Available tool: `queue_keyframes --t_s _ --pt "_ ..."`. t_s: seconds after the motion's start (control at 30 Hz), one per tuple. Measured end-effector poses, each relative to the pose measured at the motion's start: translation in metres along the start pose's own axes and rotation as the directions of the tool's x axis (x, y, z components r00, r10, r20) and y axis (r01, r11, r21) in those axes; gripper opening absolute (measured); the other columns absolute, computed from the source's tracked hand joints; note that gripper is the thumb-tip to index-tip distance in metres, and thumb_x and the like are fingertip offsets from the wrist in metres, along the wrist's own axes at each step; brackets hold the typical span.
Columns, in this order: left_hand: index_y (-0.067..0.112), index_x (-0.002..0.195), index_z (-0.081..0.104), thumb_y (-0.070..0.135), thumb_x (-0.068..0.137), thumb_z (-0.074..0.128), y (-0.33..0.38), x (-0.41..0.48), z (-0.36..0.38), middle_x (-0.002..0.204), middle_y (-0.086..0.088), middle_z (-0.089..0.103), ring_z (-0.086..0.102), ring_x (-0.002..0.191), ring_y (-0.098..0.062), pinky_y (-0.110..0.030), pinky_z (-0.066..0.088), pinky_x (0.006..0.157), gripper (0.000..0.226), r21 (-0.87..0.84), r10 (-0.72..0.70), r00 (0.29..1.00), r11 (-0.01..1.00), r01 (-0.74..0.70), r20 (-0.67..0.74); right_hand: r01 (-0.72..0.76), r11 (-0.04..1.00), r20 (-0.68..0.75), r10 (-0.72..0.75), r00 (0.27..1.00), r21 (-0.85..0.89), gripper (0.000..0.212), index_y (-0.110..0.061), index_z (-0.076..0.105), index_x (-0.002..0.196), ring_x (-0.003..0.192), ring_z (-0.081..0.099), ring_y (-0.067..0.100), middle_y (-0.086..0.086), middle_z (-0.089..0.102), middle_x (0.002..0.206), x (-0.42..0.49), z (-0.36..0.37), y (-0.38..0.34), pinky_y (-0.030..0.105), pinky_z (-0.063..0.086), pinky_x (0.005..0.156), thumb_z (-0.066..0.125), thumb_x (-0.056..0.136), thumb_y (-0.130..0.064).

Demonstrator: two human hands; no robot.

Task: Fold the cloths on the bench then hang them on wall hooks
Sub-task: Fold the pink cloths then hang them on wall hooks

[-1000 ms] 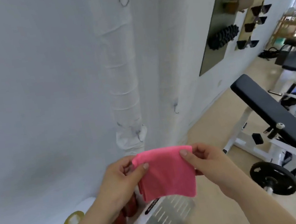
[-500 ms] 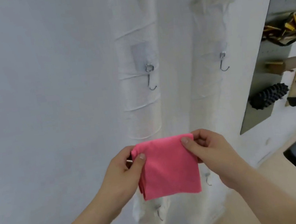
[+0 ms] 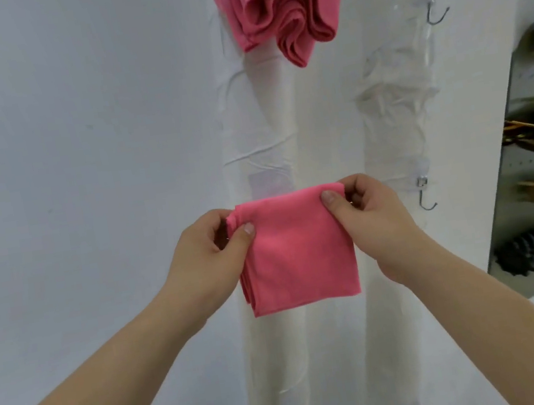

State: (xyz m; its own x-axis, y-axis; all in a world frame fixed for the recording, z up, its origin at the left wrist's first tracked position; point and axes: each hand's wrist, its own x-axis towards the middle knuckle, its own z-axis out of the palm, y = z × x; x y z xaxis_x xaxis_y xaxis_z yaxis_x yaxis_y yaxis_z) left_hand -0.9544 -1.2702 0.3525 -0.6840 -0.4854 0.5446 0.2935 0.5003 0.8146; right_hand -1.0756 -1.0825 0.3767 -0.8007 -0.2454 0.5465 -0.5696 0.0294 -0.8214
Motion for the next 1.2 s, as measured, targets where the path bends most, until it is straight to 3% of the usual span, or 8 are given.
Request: queue_keyframes --t_s 0.23,0.47,0.57,0.63,0.7,0.9,1.03,1.2 --pt "0.027 0.086 0.065 0.017 0.089 0.071 -0.027 0.014 0.012 0.077 0.004 0.069 0.061 0.068 -0.006 -0.017 0.05 0.063 0.012 0.224 0.068 0.998 0.972 -0.063 -0.012 -0.147 0.984 0.056 0.153 0.987 -0.099 0.013 -0.016 0.067 0.089 0.074 0.058 0.017 0.004 0.067 0.083 0.013 0.022 0.054 0.029 0.048 0.065 0.065 0.099 -0.024" --pt "0.028 0.09 0.061 0.017 0.082 0.075 -0.039 0.005 0.018 0.087 0.005 0.068 0.062 0.077 -0.008 -0.03 0.054 0.07 0.019 0.27 0.124 0.992 0.956 -0.111 -0.032 -0.331 0.942 0.214 0.336 0.917 -0.061 0.022 -0.01 0.066 0.094 0.049 0.057 0.004 0.002 0.064 0.073 0.003 0.016 0.054 0.017 0.045 0.042 0.077 0.092 -0.029" --pt "0.026 0.105 0.063 0.01 0.081 0.075 -0.031 0.009 0.014 0.111 0.008 0.059 0.057 0.096 -0.016 -0.035 0.054 0.075 0.031 0.523 0.514 0.853 0.704 -0.479 0.09 -0.035 0.976 0.053 0.048 0.997 -0.215 0.029 -0.02 0.067 0.098 0.063 0.057 0.01 -0.002 0.065 0.083 0.009 0.009 0.047 0.018 0.048 0.058 0.088 0.078 -0.023" --pt "0.02 0.111 0.068 0.007 0.086 0.067 -0.025 0.01 0.012 0.12 0.002 0.063 0.058 0.099 -0.024 -0.038 0.056 0.073 0.027 0.609 0.659 0.683 0.411 -0.678 0.316 0.184 0.946 0.158 -0.145 0.977 -0.268 0.023 -0.029 0.071 0.098 0.07 0.061 0.008 -0.006 0.068 0.091 0.01 0.004 0.041 0.016 0.047 0.066 0.084 0.082 -0.019" --pt "0.019 0.114 0.07 0.01 0.091 0.059 -0.026 0.011 0.009 0.125 0.003 0.066 0.062 0.1 -0.023 -0.038 0.058 0.071 0.027 0.598 0.647 0.619 0.299 -0.744 0.446 0.328 0.893 0.337 -0.22 0.916 -0.308 0.027 -0.036 0.074 0.106 0.082 0.066 0.007 -0.011 0.072 0.099 0.009 -0.002 0.036 0.014 0.048 0.073 0.072 0.091 -0.013" --pt "0.033 0.116 0.07 0.032 0.097 0.049 -0.015 0.001 0.007 0.115 0.019 0.07 0.065 0.101 -0.002 -0.021 0.052 0.088 0.029 0.43 0.456 0.838 0.72 -0.545 0.299 0.225 0.95 0.575 -0.06 0.816 -0.219 0.024 -0.042 0.07 0.122 0.094 0.069 0.024 -0.005 0.074 0.107 0.008 -0.013 0.018 0.036 0.061 0.086 0.062 0.1 -0.035" --pt "0.036 0.132 0.061 0.061 0.091 0.053 -0.019 -0.006 0.015 0.107 0.015 0.065 0.066 0.093 -0.005 -0.032 0.058 0.083 0.049 0.478 0.396 0.854 0.709 -0.518 0.338 0.318 0.904 0.625 -0.075 0.777 -0.287 0.03 -0.042 0.066 0.126 0.089 0.07 0.012 -0.009 0.073 0.106 0.011 -0.008 0.02 0.029 0.06 0.083 0.068 0.096 -0.04" --pt "0.036 0.13 0.06 0.053 0.087 0.058 -0.033 -0.009 0.027 0.099 0.013 0.057 0.061 0.086 -0.01 -0.036 0.057 0.075 0.046 0.52 0.424 0.865 0.693 -0.5 0.267 0.362 0.884 0.567 -0.143 0.812 -0.296 0.027 -0.039 0.066 0.121 0.087 0.065 0.006 -0.011 0.072 0.1 0.006 0.001 0.038 0.02 0.054 0.079 0.07 0.095 -0.032"
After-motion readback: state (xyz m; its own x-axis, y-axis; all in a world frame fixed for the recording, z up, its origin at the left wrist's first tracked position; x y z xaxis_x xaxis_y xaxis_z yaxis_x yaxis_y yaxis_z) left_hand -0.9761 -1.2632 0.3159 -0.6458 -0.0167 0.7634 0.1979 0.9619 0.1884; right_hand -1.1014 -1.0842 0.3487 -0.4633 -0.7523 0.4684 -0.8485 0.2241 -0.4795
